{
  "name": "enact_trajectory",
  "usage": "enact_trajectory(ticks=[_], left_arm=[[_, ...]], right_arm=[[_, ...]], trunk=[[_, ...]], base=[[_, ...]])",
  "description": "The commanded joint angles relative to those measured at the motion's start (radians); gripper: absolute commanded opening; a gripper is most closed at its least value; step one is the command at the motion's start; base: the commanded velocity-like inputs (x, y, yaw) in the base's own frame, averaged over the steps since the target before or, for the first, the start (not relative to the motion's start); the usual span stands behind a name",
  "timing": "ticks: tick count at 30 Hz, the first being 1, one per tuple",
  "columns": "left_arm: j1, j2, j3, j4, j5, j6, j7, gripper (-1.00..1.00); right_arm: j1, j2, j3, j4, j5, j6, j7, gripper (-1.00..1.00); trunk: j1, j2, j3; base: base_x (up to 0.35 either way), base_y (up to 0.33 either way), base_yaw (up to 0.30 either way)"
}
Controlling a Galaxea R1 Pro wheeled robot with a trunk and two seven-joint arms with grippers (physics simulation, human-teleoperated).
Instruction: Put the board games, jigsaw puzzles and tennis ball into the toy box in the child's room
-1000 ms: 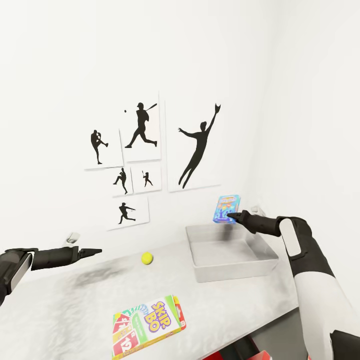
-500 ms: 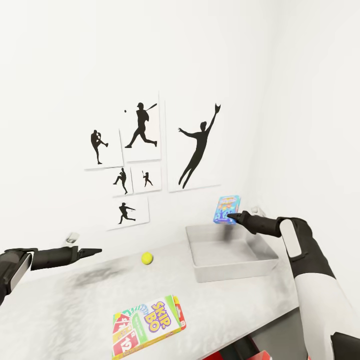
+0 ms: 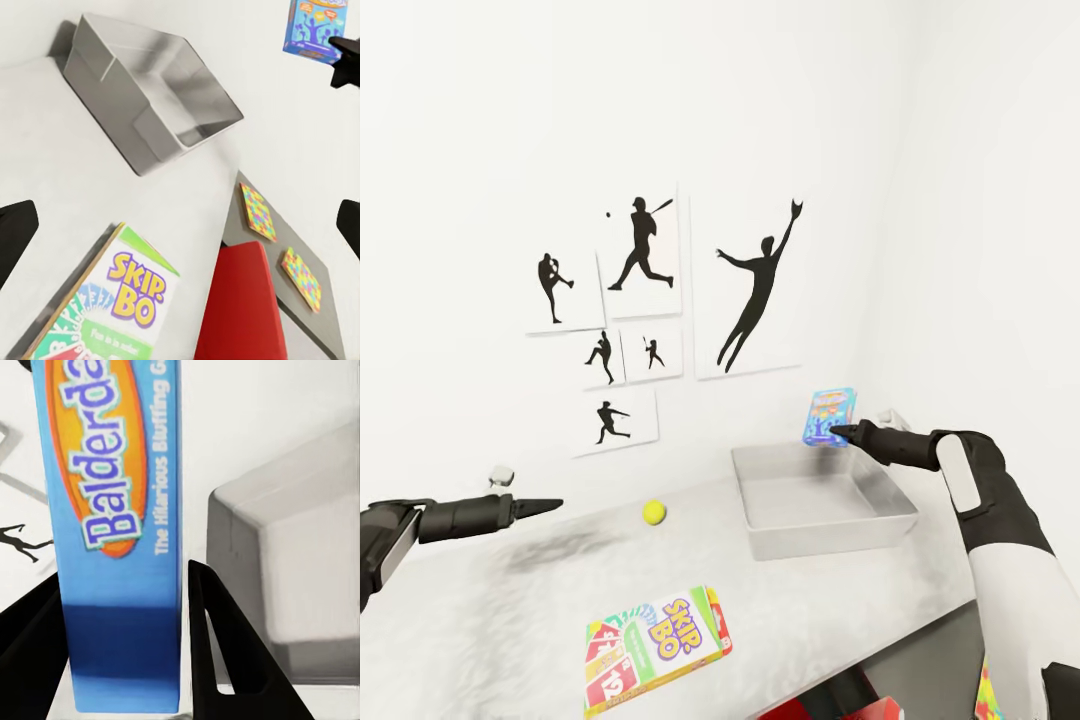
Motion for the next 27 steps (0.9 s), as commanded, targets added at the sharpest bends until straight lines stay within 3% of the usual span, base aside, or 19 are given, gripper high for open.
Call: enact_trajectory(ticks=[1,5,10,15,21,27], left_arm=[[0.000,0.000,0.000,0.000,0.002,0.010,-0.004,1.00],[0.001,0.000,0.000,0.000,0.002,0.008,-0.005,1.00],[0.002,0.000,0.000,0.000,0.002,0.008,-0.005,1.00],[0.002,0.000,0.000,0.000,0.001,0.008,-0.005,1.00],[0.002,0.000,-0.001,0.000,0.000,0.007,-0.005,1.00],[0.002,0.000,-0.001,0.000,0.000,0.007,-0.004,1.00]], right_arm=[[-0.002,-0.002,-0.002,0.008,0.008,0.004,0.010,-1.00],[-0.010,-0.018,0.002,0.058,0.010,0.004,0.009,-1.00],[-0.085,-0.051,0.091,0.185,0.011,0.004,0.007,-1.00],[-0.155,-0.066,0.118,0.307,0.017,0.004,0.002,-1.00],[-0.231,-0.071,0.155,0.412,0.076,0.004,-0.022,-1.00],[-0.280,-0.071,0.162,0.481,0.109,0.004,-0.033,-1.00]], trunk=[[0.000,-0.001,-0.002],[0.000,-0.001,-0.009],[0.000,-0.001,-0.017],[0.000,-0.001,-0.025],[0.000,-0.001,-0.035],[0.000,-0.001,-0.045]], base=[[0.000,0.000,0.000],[0.000,0.000,0.000],[0.000,0.000,0.000],[0.000,0.000,0.000],[0.000,0.000,0.000],[0.000,0.000,0.000]])
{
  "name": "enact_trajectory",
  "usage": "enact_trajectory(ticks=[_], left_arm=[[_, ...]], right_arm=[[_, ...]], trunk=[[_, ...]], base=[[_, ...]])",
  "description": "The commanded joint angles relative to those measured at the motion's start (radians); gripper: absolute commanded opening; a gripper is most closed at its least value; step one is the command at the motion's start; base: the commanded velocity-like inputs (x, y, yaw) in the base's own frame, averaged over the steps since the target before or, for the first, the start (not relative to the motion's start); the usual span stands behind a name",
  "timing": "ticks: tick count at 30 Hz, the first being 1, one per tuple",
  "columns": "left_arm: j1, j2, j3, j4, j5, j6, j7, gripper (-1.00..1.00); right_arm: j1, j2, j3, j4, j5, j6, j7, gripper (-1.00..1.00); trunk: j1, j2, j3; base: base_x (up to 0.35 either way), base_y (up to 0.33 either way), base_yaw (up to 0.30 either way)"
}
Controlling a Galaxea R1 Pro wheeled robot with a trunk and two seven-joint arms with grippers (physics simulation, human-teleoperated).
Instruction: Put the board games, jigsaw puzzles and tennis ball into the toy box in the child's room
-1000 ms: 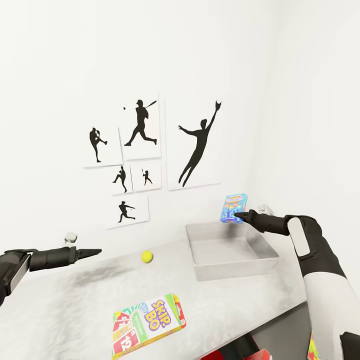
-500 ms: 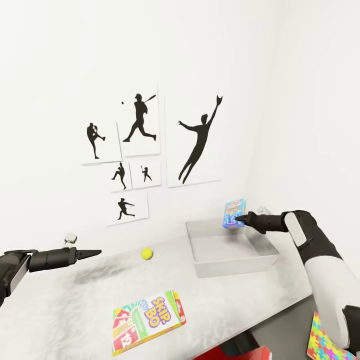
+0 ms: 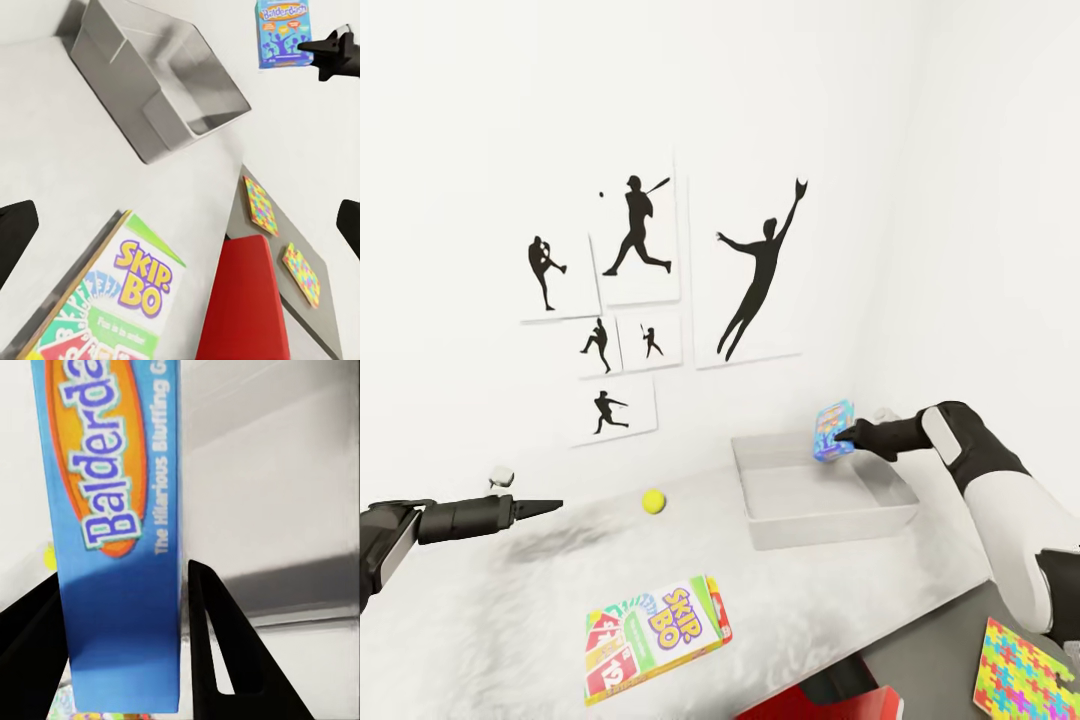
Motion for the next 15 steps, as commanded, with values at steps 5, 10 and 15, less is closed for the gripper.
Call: enact_trajectory(ticks=[5,10,15], left_arm=[[-0.001,0.000,0.000,0.000,0.001,0.010,-0.002,1.00],[-0.001,0.000,0.000,0.000,0.000,0.010,-0.002,1.00],[-0.001,0.000,0.000,0.000,0.000,0.010,-0.002,1.00]], right_arm=[[-0.019,0.005,-0.005,0.018,0.066,0.004,-0.031,-1.00],[-0.023,0.004,-0.005,0.040,0.085,0.004,-0.059,-1.00],[-0.023,0.001,-0.005,0.048,0.088,0.004,-0.076,-1.00]], trunk=[[0.001,-0.002,-0.011],[0.001,-0.002,-0.019],[0.001,-0.002,-0.027]], base=[[0.000,0.000,0.000],[0.000,0.000,0.000],[0.000,0.000,0.000]])
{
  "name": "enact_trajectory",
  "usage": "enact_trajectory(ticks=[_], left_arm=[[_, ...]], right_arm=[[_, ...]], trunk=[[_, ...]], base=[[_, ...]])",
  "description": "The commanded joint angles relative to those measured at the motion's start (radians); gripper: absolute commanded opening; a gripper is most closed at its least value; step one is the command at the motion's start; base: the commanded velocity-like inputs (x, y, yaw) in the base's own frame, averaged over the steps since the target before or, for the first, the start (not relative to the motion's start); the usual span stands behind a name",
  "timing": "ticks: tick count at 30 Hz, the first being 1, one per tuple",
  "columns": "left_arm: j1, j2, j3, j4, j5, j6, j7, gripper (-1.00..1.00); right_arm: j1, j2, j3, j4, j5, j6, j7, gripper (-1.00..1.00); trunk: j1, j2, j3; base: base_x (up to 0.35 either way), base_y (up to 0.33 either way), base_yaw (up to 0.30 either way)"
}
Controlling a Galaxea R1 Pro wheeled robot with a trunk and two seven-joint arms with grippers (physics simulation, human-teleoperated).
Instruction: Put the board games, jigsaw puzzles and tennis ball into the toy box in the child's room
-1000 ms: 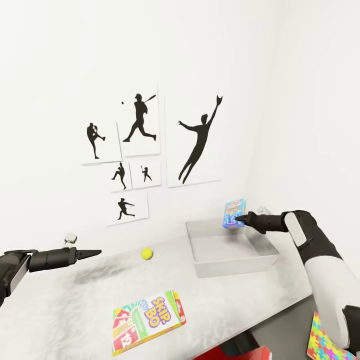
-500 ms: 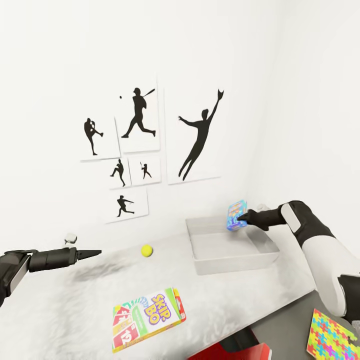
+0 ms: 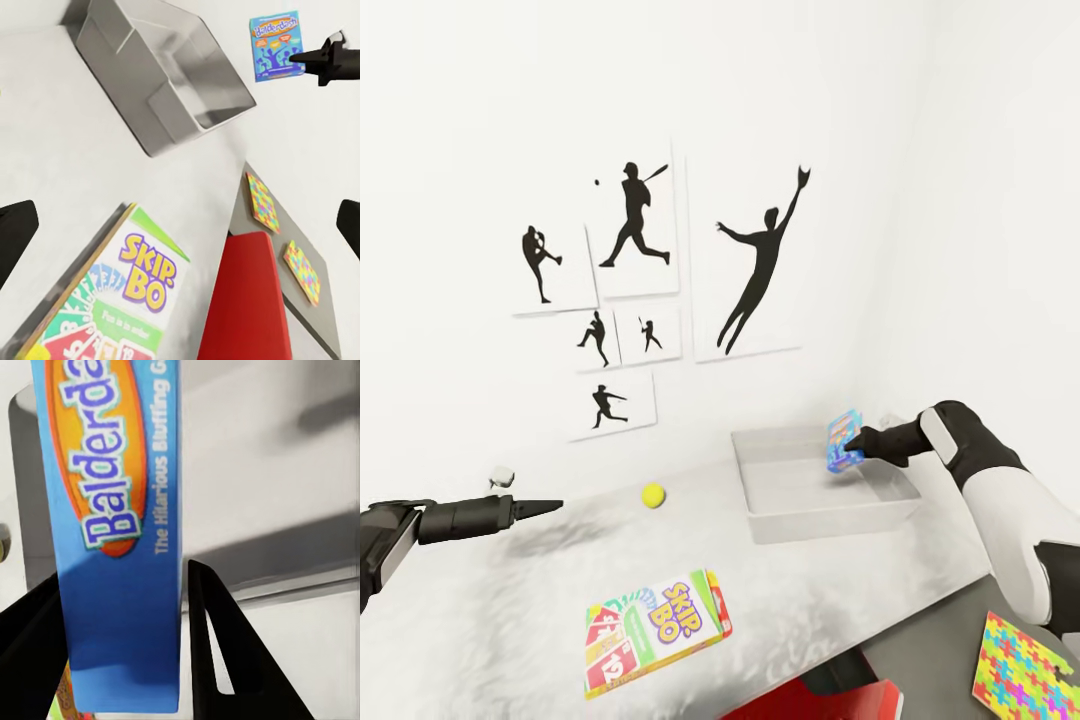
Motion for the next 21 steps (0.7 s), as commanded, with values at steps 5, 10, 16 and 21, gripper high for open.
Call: enact_trajectory(ticks=[5,10,16,21], left_arm=[[-0.001,0.000,0.000,0.000,0.002,0.011,-0.002,1.00],[-0.001,-0.001,0.000,0.000,0.002,0.011,-0.001,1.00],[-0.001,-0.001,0.000,0.000,0.001,0.011,-0.001,1.00],[-0.001,-0.001,0.000,0.000,0.001,0.011,0.000,1.00]], right_arm=[[-0.001,-0.001,-0.005,0.001,0.004,0.005,0.003,-1.00],[-0.001,-0.001,-0.004,0.000,0.004,0.005,0.003,-1.00],[-0.001,-0.002,-0.004,0.000,0.005,0.005,0.003,-1.00],[-0.002,-0.006,-0.004,-0.001,0.004,0.005,0.003,-1.00]], trunk=[[0.001,-0.003,-0.011],[0.001,-0.003,-0.019],[0.001,-0.003,-0.029],[0.001,-0.003,-0.037]], base=[[0.000,0.000,0.000],[0.000,0.000,0.000],[0.000,0.000,0.000],[0.000,0.000,0.000]])
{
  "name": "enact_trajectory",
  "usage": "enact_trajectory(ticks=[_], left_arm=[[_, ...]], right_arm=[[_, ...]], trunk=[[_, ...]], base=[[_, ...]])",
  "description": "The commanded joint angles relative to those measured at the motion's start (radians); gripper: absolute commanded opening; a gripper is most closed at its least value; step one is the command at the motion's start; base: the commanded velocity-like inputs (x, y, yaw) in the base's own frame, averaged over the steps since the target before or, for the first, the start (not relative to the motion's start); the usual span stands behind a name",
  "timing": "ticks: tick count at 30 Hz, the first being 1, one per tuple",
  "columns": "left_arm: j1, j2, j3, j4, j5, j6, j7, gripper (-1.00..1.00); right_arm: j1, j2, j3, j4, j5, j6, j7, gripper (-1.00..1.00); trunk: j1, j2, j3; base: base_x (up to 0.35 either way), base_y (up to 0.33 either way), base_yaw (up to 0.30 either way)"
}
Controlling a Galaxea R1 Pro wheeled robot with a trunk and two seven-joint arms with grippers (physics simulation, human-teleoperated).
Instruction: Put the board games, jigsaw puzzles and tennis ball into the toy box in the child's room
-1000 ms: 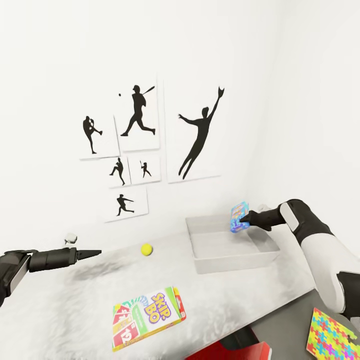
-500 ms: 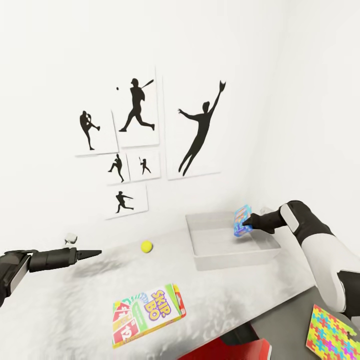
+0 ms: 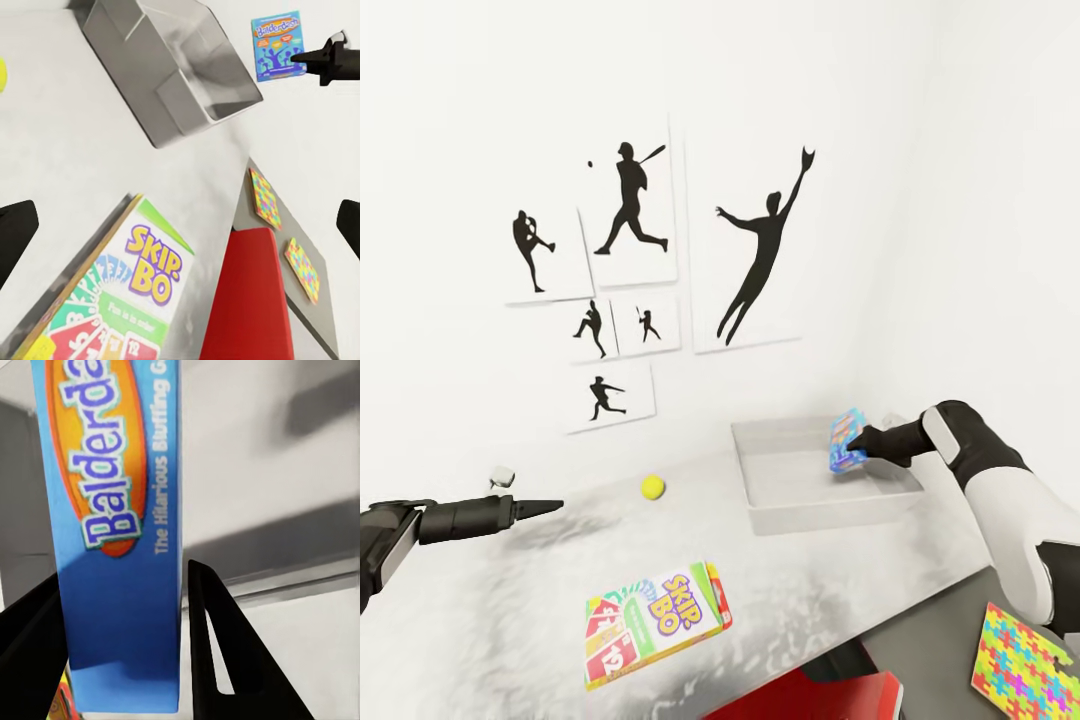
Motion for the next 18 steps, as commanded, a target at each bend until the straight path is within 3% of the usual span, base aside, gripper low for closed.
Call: enact_trajectory(ticks=[1,18], left_arm=[[-0.001,0.000,0.000,0.000,0.002,0.011,-0.003,1.00],[-0.001,0.000,0.000,0.000,0.002,0.011,-0.002,1.00]], right_arm=[[-0.005,-0.002,-0.004,0.000,0.005,0.004,0.006,-1.00],[-0.034,-0.009,-0.003,0.031,0.004,0.004,0.008,-1.00]], trunk=[[0.001,-0.002,-0.004],[0.001,-0.002,-0.032]], base=[[0.000,0.000,0.000],[0.000,0.000,0.000]])
